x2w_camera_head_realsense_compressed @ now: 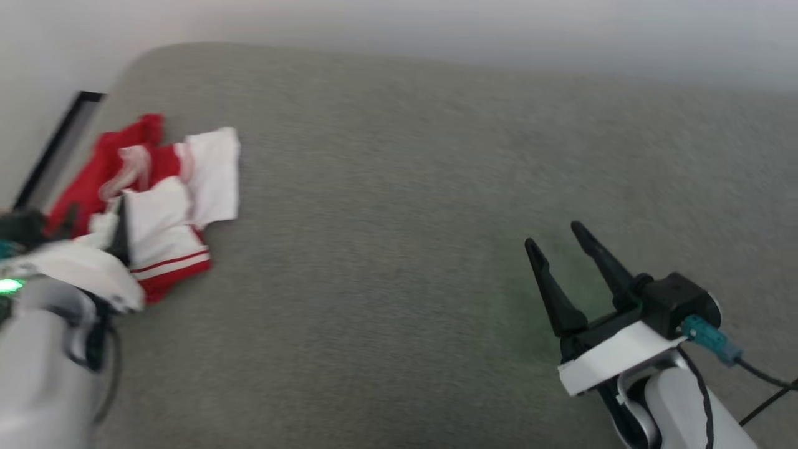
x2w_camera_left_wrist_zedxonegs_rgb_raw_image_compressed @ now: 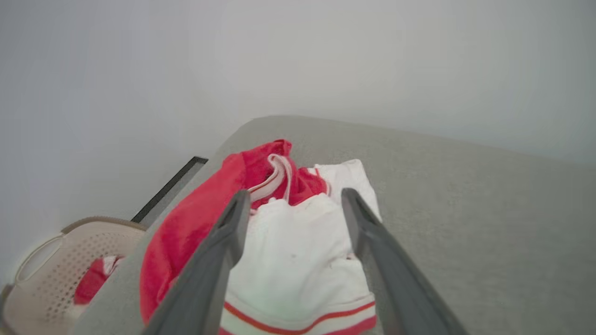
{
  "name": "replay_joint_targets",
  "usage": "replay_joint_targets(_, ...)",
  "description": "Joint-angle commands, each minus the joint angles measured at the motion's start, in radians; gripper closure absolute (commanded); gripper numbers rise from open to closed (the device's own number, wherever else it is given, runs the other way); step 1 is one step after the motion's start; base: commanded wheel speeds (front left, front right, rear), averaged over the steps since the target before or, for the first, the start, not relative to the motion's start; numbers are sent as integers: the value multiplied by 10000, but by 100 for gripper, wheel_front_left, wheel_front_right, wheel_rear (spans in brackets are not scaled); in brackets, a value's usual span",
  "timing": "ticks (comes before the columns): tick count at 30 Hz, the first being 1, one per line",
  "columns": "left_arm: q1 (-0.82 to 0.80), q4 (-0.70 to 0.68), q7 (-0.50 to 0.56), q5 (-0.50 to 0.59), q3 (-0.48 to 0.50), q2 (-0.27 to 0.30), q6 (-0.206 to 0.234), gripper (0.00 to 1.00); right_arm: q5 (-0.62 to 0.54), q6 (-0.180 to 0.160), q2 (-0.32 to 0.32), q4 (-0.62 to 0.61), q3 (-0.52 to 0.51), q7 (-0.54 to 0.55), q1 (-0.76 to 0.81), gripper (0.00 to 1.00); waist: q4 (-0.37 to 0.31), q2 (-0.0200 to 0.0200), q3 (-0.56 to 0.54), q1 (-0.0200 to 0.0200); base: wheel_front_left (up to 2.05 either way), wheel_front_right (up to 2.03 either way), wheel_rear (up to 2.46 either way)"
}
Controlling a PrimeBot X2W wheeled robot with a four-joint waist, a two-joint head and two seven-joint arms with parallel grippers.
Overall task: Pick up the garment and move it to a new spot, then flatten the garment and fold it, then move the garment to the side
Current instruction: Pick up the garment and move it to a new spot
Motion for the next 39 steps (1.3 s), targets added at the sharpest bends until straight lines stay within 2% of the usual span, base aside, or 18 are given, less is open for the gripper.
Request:
replay_joint_targets(1, -445, 420, 221, -366, 73, 264, -1, 0, 21, -3, -52, -66, -10, -50, -220, 0, -1007, 0, 848, 0, 0, 0, 0)
replay_joint_targets(7, -1843, 2286, 1911, -1244, 131, 1574, -4, 0, 7, -3, -148, -207, 166, -50, -712, 0, -1901, 0, 1684, 0, 0, 0, 0)
replay_joint_targets(8, -2168, 2879, 2737, -1186, -77, 1859, -4, 0, 18, -3, -133, -256, 243, -50, -883, 0, -2123, 0, 1958, 0, 0, 0, 0)
replay_joint_targets(11, -2646, 3708, 3970, -1219, -177, 2193, 50, 0, 19, -3, -103, -337, 366, -50, -1092, 0, -2370, 0, 2309, 0, 0, 0, 0)
replay_joint_targets(13, -2864, 4131, 4661, -1231, -275, 2219, 48, 0, 11, -3, -100, -373, 439, -50, -1200, 0, -2474, 0, 2488, 0, 0, 0, 0)
replay_joint_targets(21, -2984, 5401, 6874, -1457, -545, 1706, 111, 0, -35, -3, -320, -574, 590, -50, -1544, 0, -2688, 0, 3113, 0, 0, 0, 0)
replay_joint_targets(26, -2851, 5627, 7209, -1780, -412, 1332, 55, 0, 197, -3, -200, -893, 677, -50, -1661, 0, -2718, 0, 3285, 0, 0, 0, 0)
replay_joint_targets(27, -2828, 5589, 7131, -1864, -398, 1253, 41, 40, 198, -3, -184, -950, 735, -50, -1667, 0, -2705, 0, 3274, 0, 0, 0, 0)
replay_joint_targets(28, -2800, 5507, 6943, -1929, -375, 1211, 24, 100, 192, -3, -174, -1016, 782, -50, -1667, 0, -2678, 0, 3245, 0, 0, 0, 0)
replay_joint_targets(30, -2709, 5363, 6683, -1986, -421, 1240, -5, 100, 175, -3, -151, -1107, 871, -50, -1635, 0, -2610, 0, 3128, 0, 0, 0, 0)
replay_joint_targets(36, -2801, 4855, 5101, -1937, -420, 1925, -11, 100, 199, -3, -64, -991, 893, -50, -1337, 0, -2325, 0, 2357, 0, 0, 0, 0)
replay_joint_targets(39, -2891, 4711, 4641, -1855, -472, 2116, -16, 100, 216, -3, -13, -876, 922, -50, -1222, 0, -2228, 0, 2008, 0, 0, 0, 0)
